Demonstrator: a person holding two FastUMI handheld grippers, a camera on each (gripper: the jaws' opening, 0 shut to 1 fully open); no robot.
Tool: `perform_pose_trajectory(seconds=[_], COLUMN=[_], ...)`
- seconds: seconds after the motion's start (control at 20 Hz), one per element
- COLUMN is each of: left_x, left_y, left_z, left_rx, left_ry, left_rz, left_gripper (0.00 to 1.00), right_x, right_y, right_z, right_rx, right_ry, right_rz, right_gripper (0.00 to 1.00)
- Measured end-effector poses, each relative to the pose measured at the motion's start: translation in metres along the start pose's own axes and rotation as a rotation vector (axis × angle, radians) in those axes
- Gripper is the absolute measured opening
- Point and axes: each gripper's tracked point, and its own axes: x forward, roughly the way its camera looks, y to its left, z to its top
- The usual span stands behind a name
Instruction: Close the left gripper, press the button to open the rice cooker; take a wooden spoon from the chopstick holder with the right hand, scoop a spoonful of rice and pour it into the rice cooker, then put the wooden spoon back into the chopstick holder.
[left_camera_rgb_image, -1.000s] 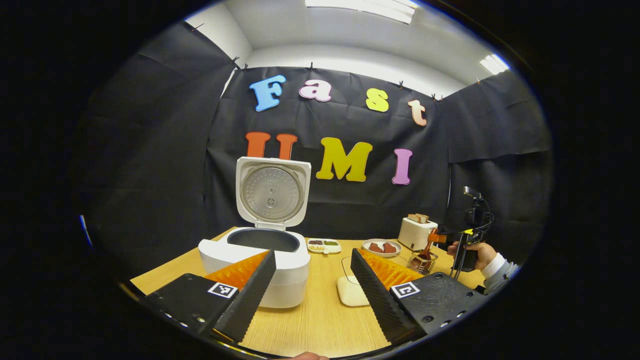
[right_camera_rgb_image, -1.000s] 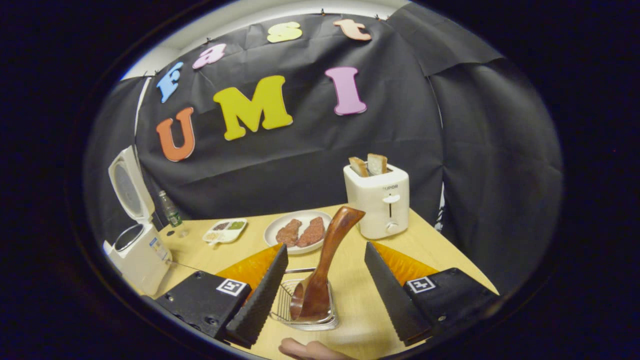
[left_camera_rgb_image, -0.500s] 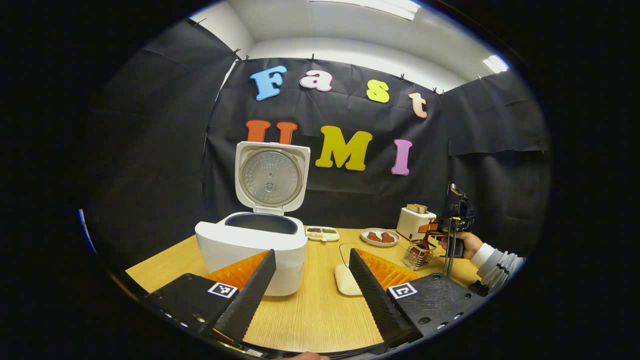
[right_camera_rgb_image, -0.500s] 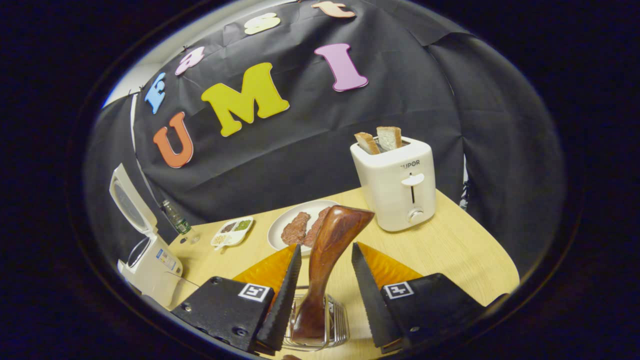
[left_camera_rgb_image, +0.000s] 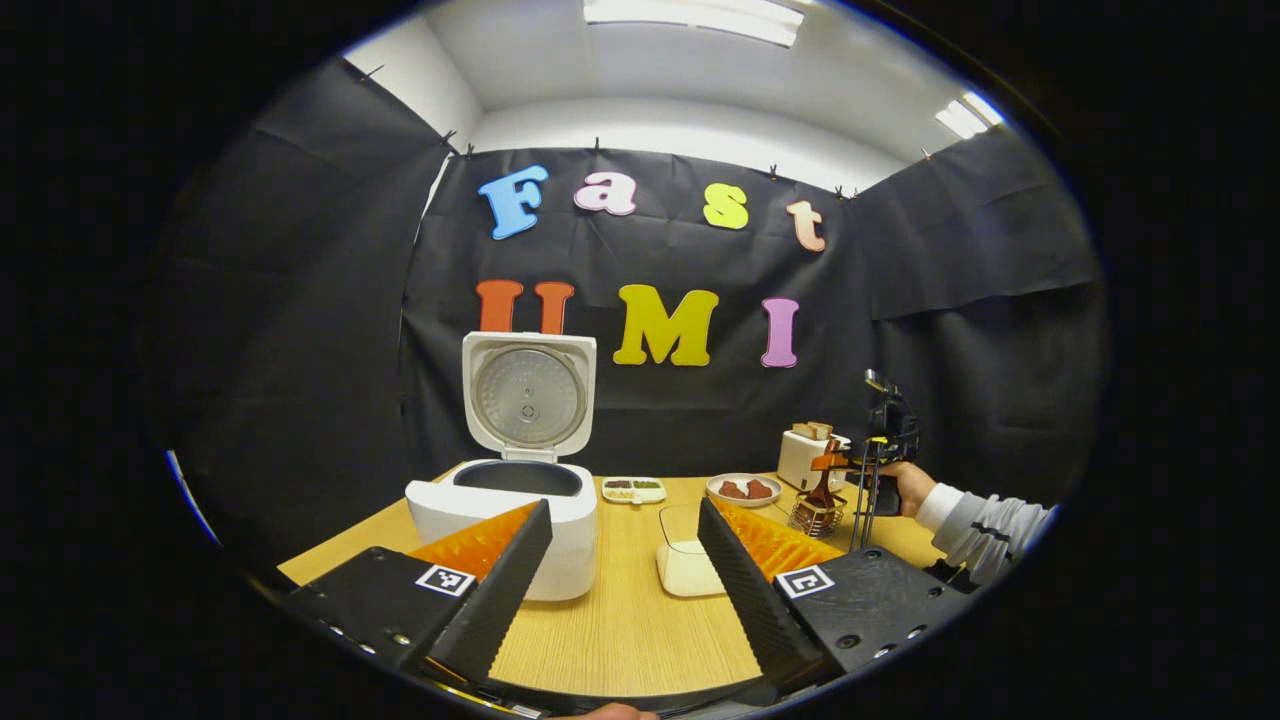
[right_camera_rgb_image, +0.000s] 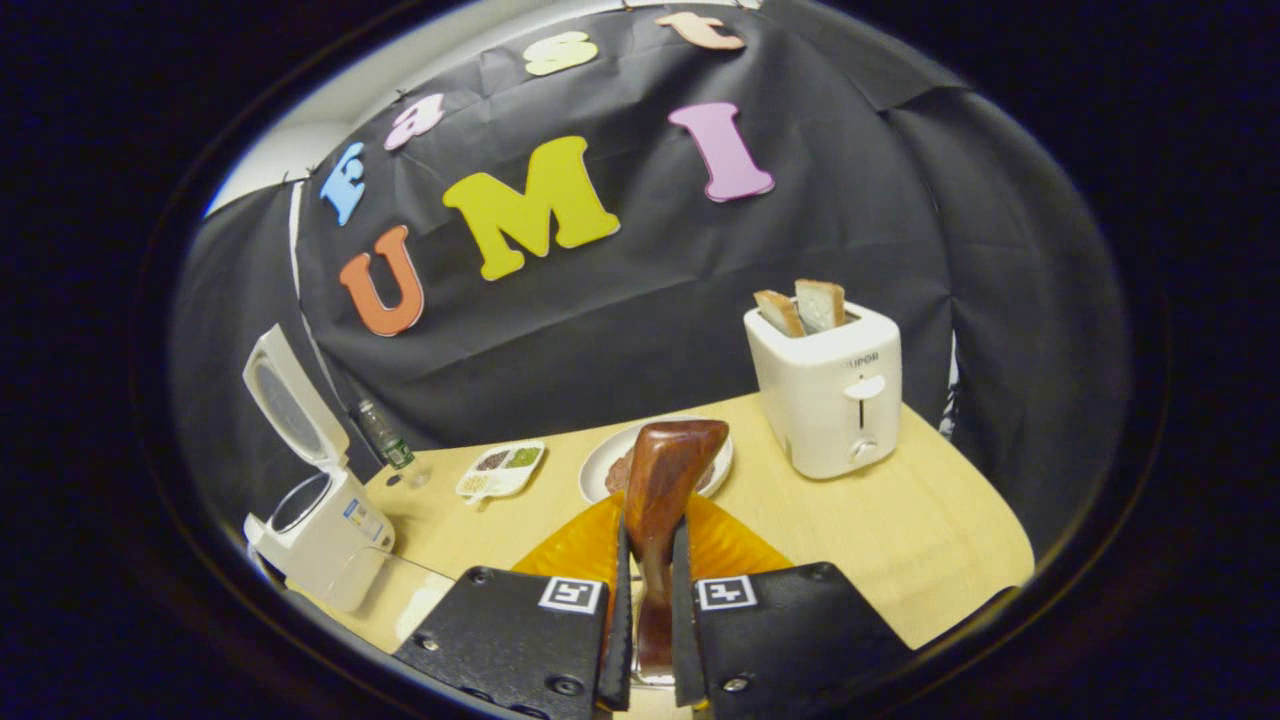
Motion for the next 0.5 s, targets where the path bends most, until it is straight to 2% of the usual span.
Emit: perform_pose_trajectory(seconds=[0.15, 0.3, 0.5], left_x=[-0.012, -0.022, -0.027], left_y=[-0.026, -0.034, -0.039], left_z=[0.004, 0.011, 0.013], left_rx=[0.016, 0.061, 0.075], left_ry=[0.003, -0.019, -0.03], left_rz=[-0.06, -0.086, -0.131], left_gripper=[0.94, 0.95, 0.95], right_x=[-0.022, -0.042, -0.062], right_y=[0.017, 0.042, 0.089], right_z=[0.03, 0.049, 0.064], right_rx=[-0.034, -0.096, -0.11], right_ry=[-0.072, -0.112, -0.147], right_rz=[-0.034, -0.058, -0.02], right_gripper=[0.21, 0.21, 0.21])
